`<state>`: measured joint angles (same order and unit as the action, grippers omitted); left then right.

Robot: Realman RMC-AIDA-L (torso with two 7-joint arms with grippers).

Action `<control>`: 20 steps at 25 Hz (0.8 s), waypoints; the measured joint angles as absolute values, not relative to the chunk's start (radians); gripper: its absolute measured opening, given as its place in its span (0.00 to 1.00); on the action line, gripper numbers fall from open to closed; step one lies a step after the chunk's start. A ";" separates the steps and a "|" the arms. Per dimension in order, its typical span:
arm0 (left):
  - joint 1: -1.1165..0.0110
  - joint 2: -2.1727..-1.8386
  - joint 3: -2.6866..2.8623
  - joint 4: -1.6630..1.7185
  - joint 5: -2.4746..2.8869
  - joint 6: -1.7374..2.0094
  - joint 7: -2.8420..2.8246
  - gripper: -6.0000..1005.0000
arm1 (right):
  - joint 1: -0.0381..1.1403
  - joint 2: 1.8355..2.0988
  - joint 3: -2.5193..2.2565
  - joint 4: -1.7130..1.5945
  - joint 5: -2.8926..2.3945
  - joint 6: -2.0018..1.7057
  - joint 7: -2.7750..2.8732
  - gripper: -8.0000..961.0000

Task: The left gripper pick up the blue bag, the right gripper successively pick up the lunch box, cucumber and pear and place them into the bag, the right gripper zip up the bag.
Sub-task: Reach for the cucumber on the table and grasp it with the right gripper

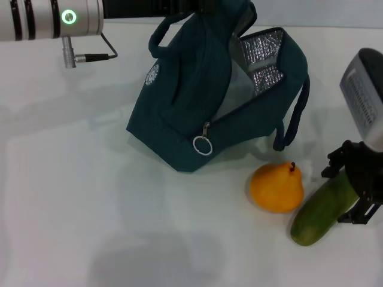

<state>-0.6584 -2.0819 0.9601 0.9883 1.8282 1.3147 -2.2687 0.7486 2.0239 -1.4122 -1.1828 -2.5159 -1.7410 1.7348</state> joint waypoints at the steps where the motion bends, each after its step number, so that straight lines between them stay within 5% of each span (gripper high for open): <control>1: -0.658 -2.082 0.960 0.988 1.828 1.315 -2.266 0.07 | 0.747 2.025 -1.423 -1.182 -2.515 -1.738 1.739 0.87; 20: -0.626 -2.082 0.960 0.989 1.813 1.329 -2.246 0.07 | 0.745 2.026 -1.564 -1.180 -2.514 -1.702 1.858 0.82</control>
<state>-0.6259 -2.0818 0.9603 0.9892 1.8131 1.3288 -2.2460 0.7454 2.0263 -1.5635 -1.1795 -2.5137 -1.7023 1.8577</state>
